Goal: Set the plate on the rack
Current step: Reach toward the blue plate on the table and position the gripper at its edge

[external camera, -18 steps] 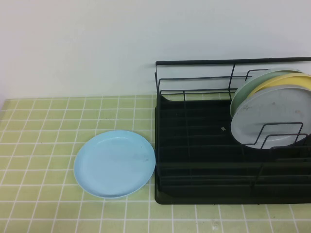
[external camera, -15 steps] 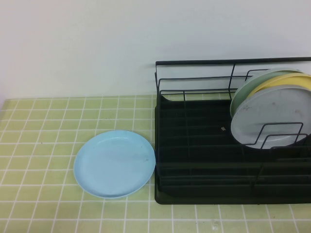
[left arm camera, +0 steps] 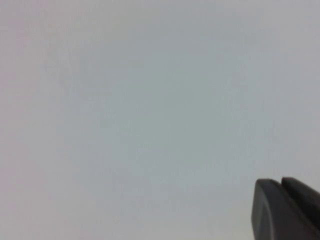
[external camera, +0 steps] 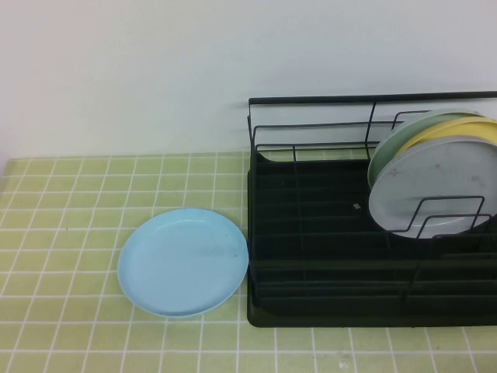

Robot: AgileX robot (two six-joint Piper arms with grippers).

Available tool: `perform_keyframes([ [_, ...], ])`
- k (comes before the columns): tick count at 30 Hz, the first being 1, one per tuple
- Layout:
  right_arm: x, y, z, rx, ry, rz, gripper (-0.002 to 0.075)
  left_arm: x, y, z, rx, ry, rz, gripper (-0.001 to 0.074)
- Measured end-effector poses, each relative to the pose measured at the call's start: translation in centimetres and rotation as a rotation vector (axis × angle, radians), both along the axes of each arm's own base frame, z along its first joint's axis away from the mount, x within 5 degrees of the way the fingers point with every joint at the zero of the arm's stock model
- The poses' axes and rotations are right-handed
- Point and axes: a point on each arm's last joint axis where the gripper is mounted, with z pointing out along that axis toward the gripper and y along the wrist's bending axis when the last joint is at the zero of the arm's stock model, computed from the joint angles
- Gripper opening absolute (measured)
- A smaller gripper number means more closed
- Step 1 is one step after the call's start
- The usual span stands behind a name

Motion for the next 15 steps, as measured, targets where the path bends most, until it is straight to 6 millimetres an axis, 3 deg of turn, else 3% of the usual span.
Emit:
perform_keyframes([
  [9, 0.00, 0.00, 0.00, 0.000, 0.000, 0.000, -0.0001, -0.73, -0.14, 1.21, 0.001, -0.156, -0.018, 0.0000],
  [15, 0.00, 0.00, 0.00, 0.000, 0.000, 0.000, -0.0001, -0.63, -0.34, 1.04, -0.074, -0.127, -0.086, 0.0000],
])
